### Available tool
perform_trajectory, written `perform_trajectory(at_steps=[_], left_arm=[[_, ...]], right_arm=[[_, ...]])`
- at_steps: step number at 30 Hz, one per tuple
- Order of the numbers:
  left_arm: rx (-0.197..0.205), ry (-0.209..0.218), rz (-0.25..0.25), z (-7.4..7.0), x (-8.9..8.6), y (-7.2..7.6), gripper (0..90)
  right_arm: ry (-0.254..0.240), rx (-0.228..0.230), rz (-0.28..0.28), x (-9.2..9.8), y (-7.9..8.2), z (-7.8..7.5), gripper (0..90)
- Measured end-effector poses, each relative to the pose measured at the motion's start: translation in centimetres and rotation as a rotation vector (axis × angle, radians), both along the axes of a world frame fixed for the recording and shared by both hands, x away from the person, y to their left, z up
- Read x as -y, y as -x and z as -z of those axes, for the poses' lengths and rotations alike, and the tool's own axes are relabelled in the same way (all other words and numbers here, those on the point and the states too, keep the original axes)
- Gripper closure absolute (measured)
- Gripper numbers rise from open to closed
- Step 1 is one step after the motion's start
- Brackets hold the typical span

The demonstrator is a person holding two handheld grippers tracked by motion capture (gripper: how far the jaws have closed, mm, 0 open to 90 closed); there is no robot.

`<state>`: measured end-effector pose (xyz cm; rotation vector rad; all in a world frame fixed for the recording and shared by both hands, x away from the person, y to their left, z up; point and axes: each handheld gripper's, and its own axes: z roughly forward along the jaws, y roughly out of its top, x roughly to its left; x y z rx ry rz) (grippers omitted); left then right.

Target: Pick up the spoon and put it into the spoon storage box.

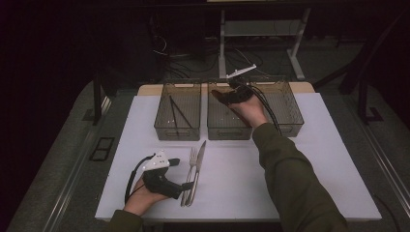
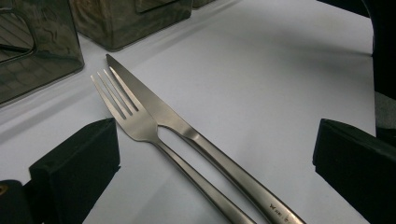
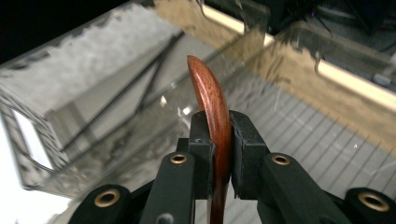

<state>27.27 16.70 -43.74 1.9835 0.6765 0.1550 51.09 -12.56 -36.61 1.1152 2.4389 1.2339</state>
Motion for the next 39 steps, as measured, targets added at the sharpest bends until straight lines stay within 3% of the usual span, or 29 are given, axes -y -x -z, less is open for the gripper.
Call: perform_trajectory(at_steps=[2, 5, 13, 17, 22, 33, 39], left_arm=[[0.002, -0.003, 0.002, 0.0, 0.0, 0.0, 0.0], [0.003, -0.003, 0.001, 0.0, 0.0, 0.0, 0.0], [-0.003, -0.012, -0.011, 0.2, 0.0, -0.1, 0.0], [-0.009, -0.010, -0.023, 0.2, -0.1, -0.2, 0.0], [-0.009, -0.018, -0.031, 0.3, 0.0, -0.3, 0.0], [-0.004, -0.032, -0.041, 0.2, 0.2, -0.3, 0.0], [0.001, -0.033, -0.049, 0.0, 0.2, -0.2, 0.0]], right_arm=[[0.005, -0.020, 0.009, 0.0, -0.1, 0.8, 73.7], [0.025, -0.006, 0.025, 0.2, 0.2, 1.2, 64.5], [-0.047, 0.016, 0.007, 2.4, 2.4, 0.1, 50.5], [-0.097, 0.018, -0.030, 3.8, 4.3, -0.5, 45.2], [-0.111, 0.053, -0.064, 5.5, 7.5, -0.7, 41.2], [-0.109, 0.079, -0.093, 9.0, 13.2, 0.6, 37.5], [-0.153, 0.058, -0.092, 10.8, 15.8, 2.0, 36.4]])
